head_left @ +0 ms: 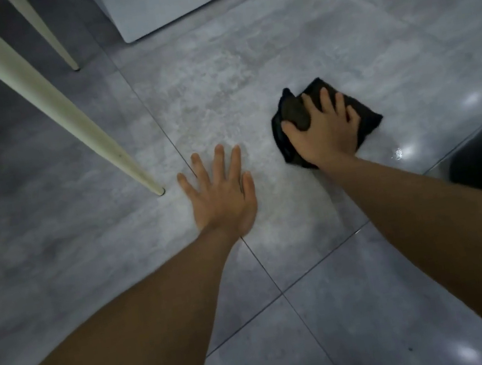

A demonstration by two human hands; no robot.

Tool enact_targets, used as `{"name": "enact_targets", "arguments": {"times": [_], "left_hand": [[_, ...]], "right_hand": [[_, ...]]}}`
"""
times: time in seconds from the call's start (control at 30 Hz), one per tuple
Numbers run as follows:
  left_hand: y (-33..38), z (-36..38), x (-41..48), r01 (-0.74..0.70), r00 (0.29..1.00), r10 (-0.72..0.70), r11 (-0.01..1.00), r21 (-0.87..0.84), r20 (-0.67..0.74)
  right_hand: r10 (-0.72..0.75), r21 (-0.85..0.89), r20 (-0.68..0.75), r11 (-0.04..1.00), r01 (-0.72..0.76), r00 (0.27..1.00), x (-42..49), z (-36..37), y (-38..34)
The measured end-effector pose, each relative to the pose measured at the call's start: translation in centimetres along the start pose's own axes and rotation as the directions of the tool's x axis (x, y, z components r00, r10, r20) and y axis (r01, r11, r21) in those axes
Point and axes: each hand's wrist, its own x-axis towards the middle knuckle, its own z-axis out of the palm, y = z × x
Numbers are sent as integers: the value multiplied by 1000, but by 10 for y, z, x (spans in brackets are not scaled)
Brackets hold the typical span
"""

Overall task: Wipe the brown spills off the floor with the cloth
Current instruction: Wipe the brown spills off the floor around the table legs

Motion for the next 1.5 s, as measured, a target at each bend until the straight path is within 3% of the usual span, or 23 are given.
{"name": "enact_targets", "arguments": {"times": [0.1, 0.2, 0.3, 0.4, 0.47, 0.63, 0.7, 0.77, 0.9, 1.0, 1.13, 1.23, 1.37, 1.43, 1.5], "left_hand": [[-3, -2, 0, -24, 1000, 24, 1000, -12, -5], [-7, -3, -3, -32, 999, 31, 999, -44, -20], [-6, -4, -4, -42, 999, 40, 996, -73, -32], [-8, -5, 0, -56, 998, 51, 991, -119, -45], [-13, -7, 2, -78, 997, 73, 982, -170, -37], [-27, -14, -11, -189, 981, 165, 921, -342, -100], [-40, -8, -32, -209, 972, 163, 930, -301, -170], [-55, -2, -57, -110, 982, 75, 973, -201, -173], [-72, -2, -79, 19, 997, -26, 994, -103, -73], [-75, 0, -84, 37, 998, -40, 997, -62, -52], [-81, 2, -87, 20, 999, -20, 1000, -8, -40], [-76, 3, -87, 43, 998, -42, 999, 1, -42], [-61, 3, -89, 35, 997, -34, 999, 2, -75], [-54, 1, -91, 20, 998, -20, 1000, 3, -58], [-51, 1, -94, 25, 999, -27, 999, -24, -47]], "right_hand": [[-211, -21, 18, 977, 212, 977, -26, 10, -22], [-375, -30, -7, 927, 374, 927, -72, 6, 12], [-294, -55, 3, 954, 294, 956, -50, -3, 36], [-143, -51, 8, 988, 143, 990, -23, 4, 8], [-148, -50, 33, 988, 149, 988, -35, 10, -15], [-489, -29, 14, 872, 489, 872, -144, 12, -3], [-561, -27, 58, 826, 563, 826, -154, 9, 17], [-515, -48, 65, 854, 518, 855, -133, 7, 17], [-249, -39, 37, 968, 250, 968, -105, 21, -39], [-397, -20, 51, 917, 399, 916, -148, 25, -57], [-571, -24, 70, 819, 573, 818, -221, 6, 13], [-462, -50, 80, 883, 466, 883, -205, -9, 62], [-224, -51, 13, 973, 224, 974, -166, -1, 47], [-189, -43, 9, 981, 189, 982, -167, 4, 28], [-250, -59, 12, 966, 251, 968, -187, 6, 21]]}}
